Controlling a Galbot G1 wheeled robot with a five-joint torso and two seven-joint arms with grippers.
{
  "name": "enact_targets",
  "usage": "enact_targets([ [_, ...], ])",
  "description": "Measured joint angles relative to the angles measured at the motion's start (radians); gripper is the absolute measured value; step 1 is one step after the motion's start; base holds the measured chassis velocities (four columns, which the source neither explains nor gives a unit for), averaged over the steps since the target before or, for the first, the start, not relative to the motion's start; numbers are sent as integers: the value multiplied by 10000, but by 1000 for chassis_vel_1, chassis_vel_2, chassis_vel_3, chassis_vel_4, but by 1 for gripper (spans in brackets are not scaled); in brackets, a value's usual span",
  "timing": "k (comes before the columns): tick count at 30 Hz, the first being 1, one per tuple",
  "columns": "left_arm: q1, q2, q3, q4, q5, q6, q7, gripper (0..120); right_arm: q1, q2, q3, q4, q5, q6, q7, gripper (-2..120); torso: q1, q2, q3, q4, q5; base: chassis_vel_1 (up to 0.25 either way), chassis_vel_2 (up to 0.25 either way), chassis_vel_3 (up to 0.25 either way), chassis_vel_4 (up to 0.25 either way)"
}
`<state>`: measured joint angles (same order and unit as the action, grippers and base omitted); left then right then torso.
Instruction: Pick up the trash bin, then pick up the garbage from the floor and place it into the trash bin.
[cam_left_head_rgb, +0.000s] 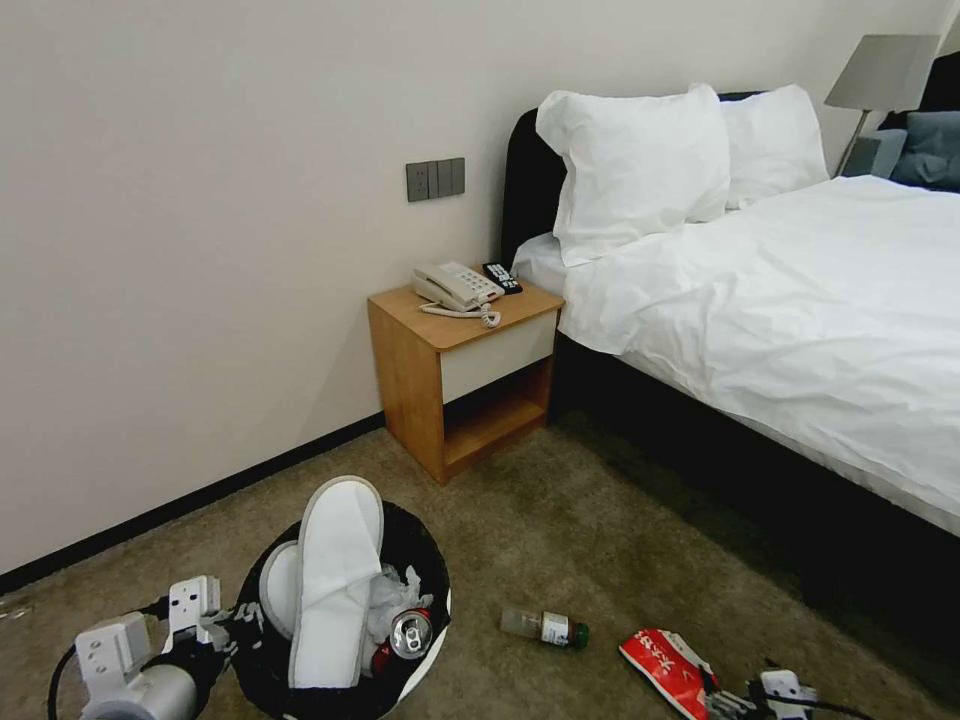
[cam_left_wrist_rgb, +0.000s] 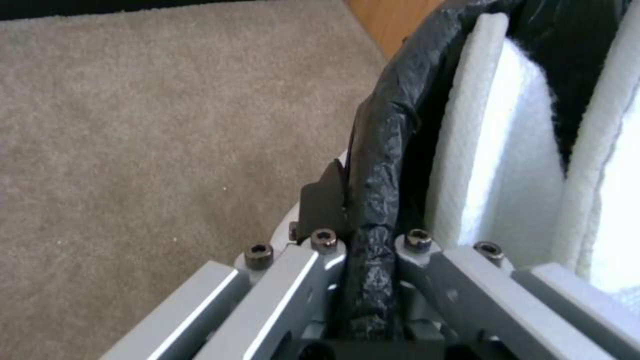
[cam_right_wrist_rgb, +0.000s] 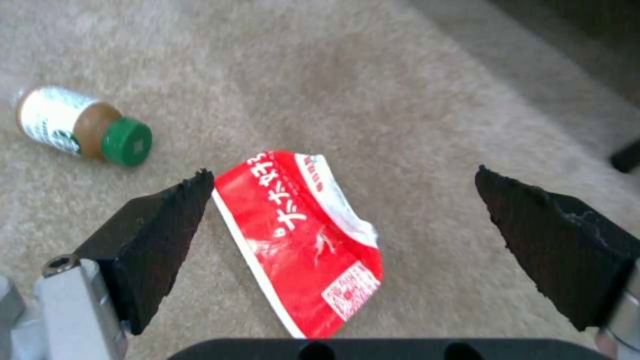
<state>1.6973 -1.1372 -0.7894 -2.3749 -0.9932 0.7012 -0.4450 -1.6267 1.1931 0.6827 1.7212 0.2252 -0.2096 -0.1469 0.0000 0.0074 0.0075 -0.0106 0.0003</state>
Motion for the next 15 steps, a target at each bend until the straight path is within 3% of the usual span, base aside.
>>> enact_targets([
  [7,145,-25,-137,-100,0,8,-31,2,1020,-738,-564,-1357,98,63,-500,100,0,1,0,-2,-3,0,0,0,0],
  [15,203,-126,-191,-151,47,8,-61,2,1971,-1070,-1137,-2700,-274,194,-759,100,0,0,0,-3,-2,0,0,0,0],
])
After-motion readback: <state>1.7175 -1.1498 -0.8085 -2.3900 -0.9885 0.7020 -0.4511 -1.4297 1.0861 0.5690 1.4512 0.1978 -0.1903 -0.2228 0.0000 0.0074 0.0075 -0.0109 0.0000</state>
